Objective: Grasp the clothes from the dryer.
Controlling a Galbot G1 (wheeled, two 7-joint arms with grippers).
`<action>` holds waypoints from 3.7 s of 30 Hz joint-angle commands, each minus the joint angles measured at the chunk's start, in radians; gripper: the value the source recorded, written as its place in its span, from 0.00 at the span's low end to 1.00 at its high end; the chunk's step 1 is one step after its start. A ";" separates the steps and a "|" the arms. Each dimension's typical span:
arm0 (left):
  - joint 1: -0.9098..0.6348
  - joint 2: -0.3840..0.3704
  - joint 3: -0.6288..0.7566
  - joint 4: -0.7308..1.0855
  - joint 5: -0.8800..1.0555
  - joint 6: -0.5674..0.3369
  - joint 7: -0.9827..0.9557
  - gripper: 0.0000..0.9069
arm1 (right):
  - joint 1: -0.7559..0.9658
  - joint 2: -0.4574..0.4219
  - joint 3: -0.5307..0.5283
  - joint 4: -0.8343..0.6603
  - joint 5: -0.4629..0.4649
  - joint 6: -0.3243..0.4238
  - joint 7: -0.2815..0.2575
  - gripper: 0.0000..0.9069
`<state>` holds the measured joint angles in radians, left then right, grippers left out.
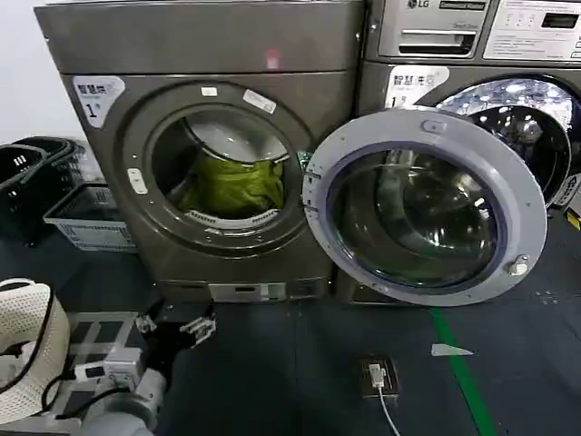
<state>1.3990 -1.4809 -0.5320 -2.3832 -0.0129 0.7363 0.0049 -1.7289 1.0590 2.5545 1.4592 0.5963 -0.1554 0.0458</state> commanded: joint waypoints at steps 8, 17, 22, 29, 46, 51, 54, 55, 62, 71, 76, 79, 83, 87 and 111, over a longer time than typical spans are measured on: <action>0.003 -0.002 -0.004 -0.004 -0.012 0.049 0.001 1.00 | -0.001 0.001 0.000 0.002 0.008 0.004 0.006 1.00; 0.002 -0.005 0.002 0.011 -0.016 0.049 -0.017 1.00 | -0.003 0.003 0.003 0.001 0.009 0.003 0.005 1.00; 0.004 -0.005 0.013 0.020 -0.020 0.049 -0.078 1.00 | -0.001 0.005 0.001 0.002 0.008 0.003 0.005 1.00; -0.003 -0.006 0.012 0.013 -0.066 0.049 -0.072 1.00 | 0.000 0.007 -0.001 0.007 0.008 0.003 0.006 1.00; -0.013 0.005 0.028 0.017 -0.054 0.049 -0.089 1.00 | -0.001 0.004 -0.011 0.012 0.009 0.003 0.006 1.00; -0.014 0.003 0.048 0.020 -0.011 0.049 -0.078 1.00 | 0.004 0.007 -0.018 0.022 0.009 0.001 0.007 1.00; -0.013 0.002 0.051 0.021 -0.006 0.049 -0.072 1.00 | 0.005 0.009 -0.020 0.024 0.008 0.002 0.007 1.00; -0.012 0.003 0.052 0.022 -0.006 0.049 -0.073 1.00 | 0.005 0.010 -0.020 0.024 0.008 0.002 0.006 1.00; -0.014 0.001 0.053 0.025 -0.005 0.049 -0.068 1.00 | 0.009 0.012 -0.022 0.024 0.007 0.002 0.007 1.00; -0.017 -0.002 0.054 0.033 0.005 0.049 -0.060 1.00 | 0.009 0.014 -0.019 0.022 0.006 0.004 0.007 1.00; -0.019 -0.003 0.054 0.035 0.009 0.049 -0.049 1.00 | 0.011 0.015 -0.019 0.021 0.005 0.002 0.009 1.00; -0.018 -0.004 0.054 0.038 0.012 0.049 -0.047 1.00 | 0.011 0.017 -0.020 0.020 0.005 0.002 0.009 1.00; -0.019 -0.004 0.055 0.040 0.013 0.049 -0.046 1.00 | 0.012 0.019 -0.021 0.019 0.005 0.003 0.009 1.00; -0.020 -0.005 0.054 0.044 0.012 0.049 -0.047 1.00 | 0.012 0.020 -0.020 0.019 0.005 0.002 0.010 1.00; -0.216 -0.016 0.026 0.213 0.109 0.007 -0.020 1.00 | 0.011 0.028 -0.028 0.016 0.002 0.038 0.009 1.00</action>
<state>1.3174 -1.5003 -0.4933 -2.2867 0.0478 0.7363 -0.0333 -1.7183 1.0875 2.5267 1.4754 0.5979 -0.1232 0.0560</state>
